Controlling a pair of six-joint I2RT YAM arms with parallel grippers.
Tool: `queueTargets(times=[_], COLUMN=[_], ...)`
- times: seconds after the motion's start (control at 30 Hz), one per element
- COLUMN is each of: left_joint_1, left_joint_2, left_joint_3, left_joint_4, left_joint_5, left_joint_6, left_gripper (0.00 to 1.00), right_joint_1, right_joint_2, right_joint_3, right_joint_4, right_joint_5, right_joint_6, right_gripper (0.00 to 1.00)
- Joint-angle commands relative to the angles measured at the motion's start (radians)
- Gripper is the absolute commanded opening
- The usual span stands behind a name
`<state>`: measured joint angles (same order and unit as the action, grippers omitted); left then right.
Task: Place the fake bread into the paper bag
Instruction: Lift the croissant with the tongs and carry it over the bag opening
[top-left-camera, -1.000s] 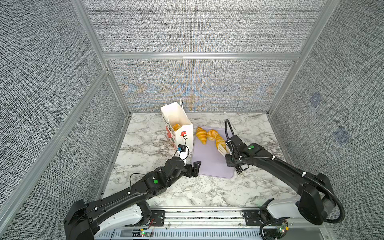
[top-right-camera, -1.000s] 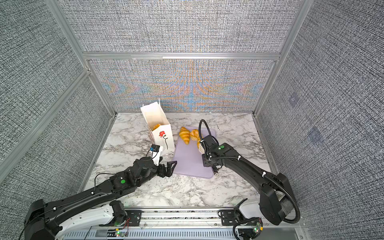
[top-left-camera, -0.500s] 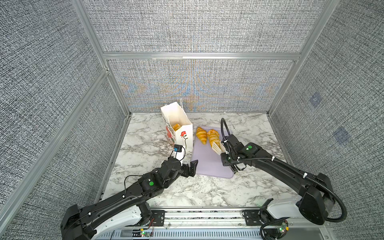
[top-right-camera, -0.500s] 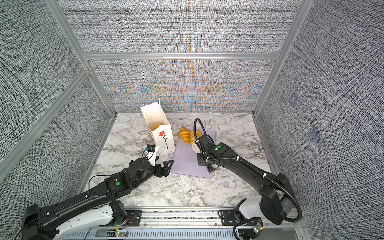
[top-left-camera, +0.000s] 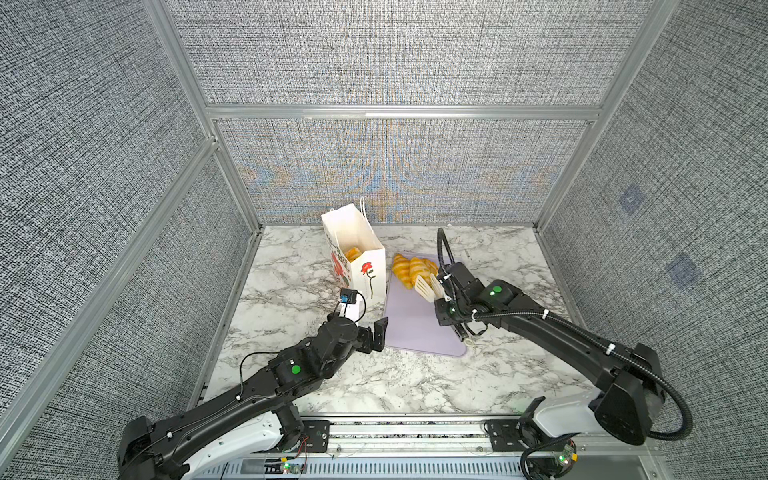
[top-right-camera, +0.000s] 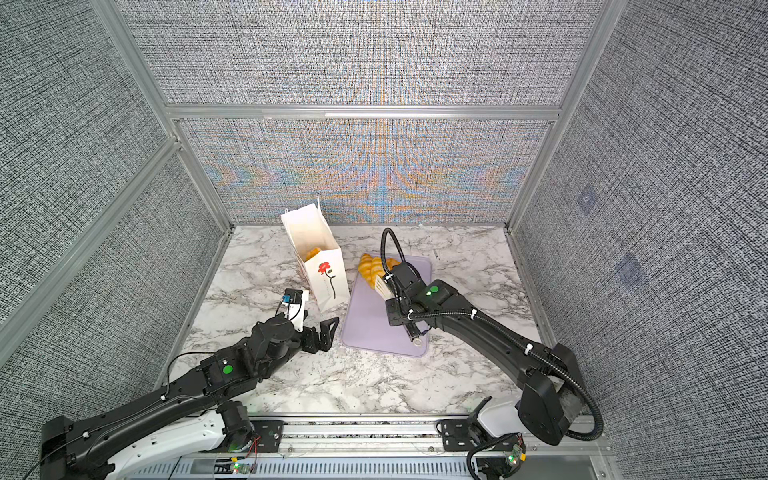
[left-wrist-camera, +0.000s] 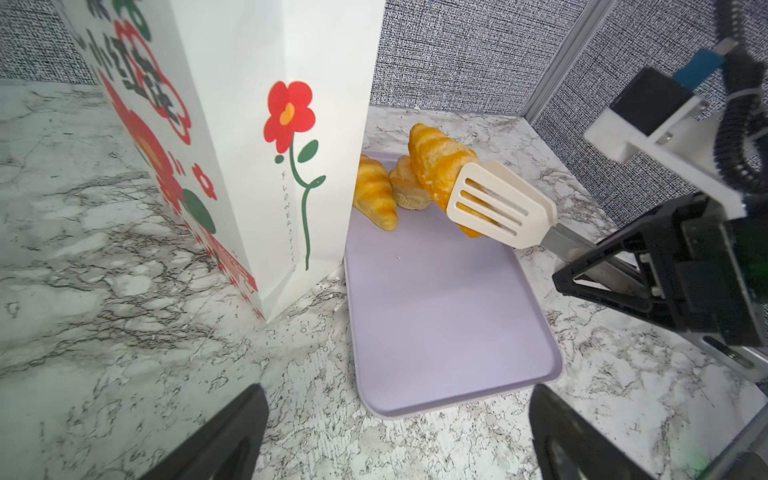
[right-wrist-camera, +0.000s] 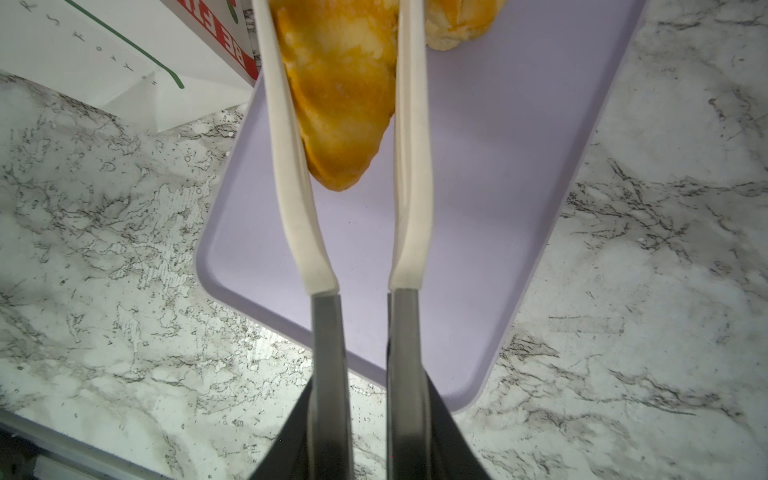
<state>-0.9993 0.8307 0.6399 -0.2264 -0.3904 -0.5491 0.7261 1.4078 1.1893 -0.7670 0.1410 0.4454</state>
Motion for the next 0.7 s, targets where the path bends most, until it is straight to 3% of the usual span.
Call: queueTargets(times=[0.0, 0.67], left_joint_1=[0.001, 0.02], left_joint_2=[-0.008, -0.016], left_joint_3=[0.022, 0.125], left_joint_4=[-0.04, -0.108], left_joint_5=[-0.047, -0.079], left_joint_6=[0.019, 0.088], left_gripper=[0.99, 0.99], right_joint_1=[0.005, 0.019], right_joint_2=[-0.006, -0.02], right_joint_3=[0.029, 0.258], right_joint_4=[0.015, -0.055], right_joint_5=[0.003, -0.006], right_joint_6=[-0.001, -0.07], right_gripper=[0.32, 0.32])
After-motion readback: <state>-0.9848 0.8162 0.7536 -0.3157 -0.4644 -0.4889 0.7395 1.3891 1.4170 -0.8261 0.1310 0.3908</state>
